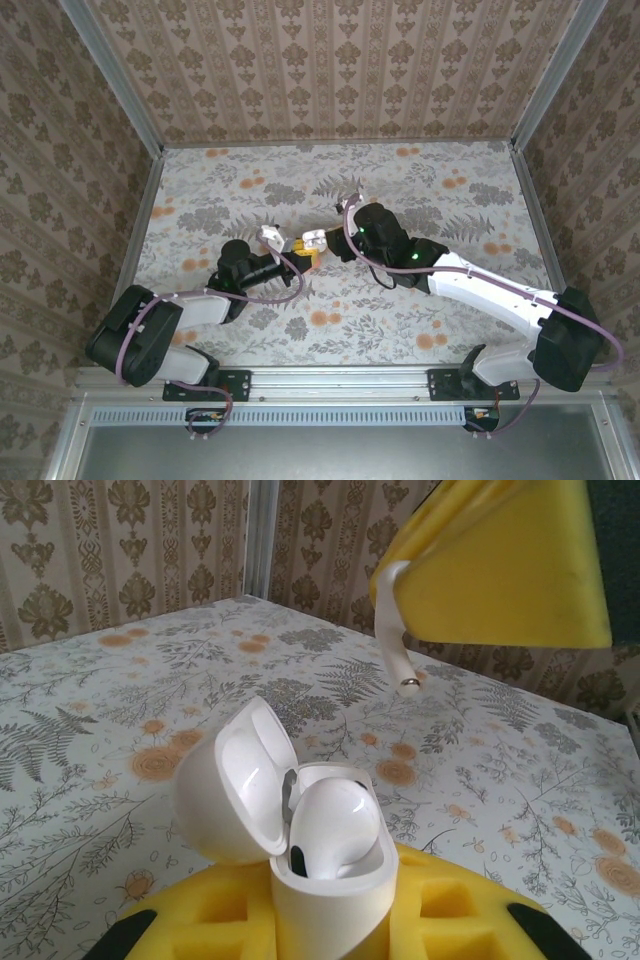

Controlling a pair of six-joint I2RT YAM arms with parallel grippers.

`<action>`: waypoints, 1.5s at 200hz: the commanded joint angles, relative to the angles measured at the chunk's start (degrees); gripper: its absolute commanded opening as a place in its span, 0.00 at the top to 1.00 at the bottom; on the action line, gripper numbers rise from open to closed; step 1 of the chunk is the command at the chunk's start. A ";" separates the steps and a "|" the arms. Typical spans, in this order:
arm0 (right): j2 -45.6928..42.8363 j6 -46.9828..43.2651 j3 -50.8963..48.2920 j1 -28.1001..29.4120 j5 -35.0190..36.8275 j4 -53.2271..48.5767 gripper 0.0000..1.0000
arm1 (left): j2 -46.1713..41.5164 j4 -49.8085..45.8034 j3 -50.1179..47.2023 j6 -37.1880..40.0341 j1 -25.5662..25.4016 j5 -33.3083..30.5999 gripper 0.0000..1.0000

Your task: Insert the wireless bluetooth earbuds into the charging case

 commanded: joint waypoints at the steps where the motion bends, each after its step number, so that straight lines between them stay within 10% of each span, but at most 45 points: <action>1: 0.65 -2.60 2.49 0.61 1.89 -0.02 0.74 | -0.07 3.07 1.84 -1.60 0.35 1.93 0.89; 300: 4.32 -8.48 4.36 3.04 6.97 -3.72 0.75 | -3.66 3.85 3.04 -4.48 0.35 3.59 0.89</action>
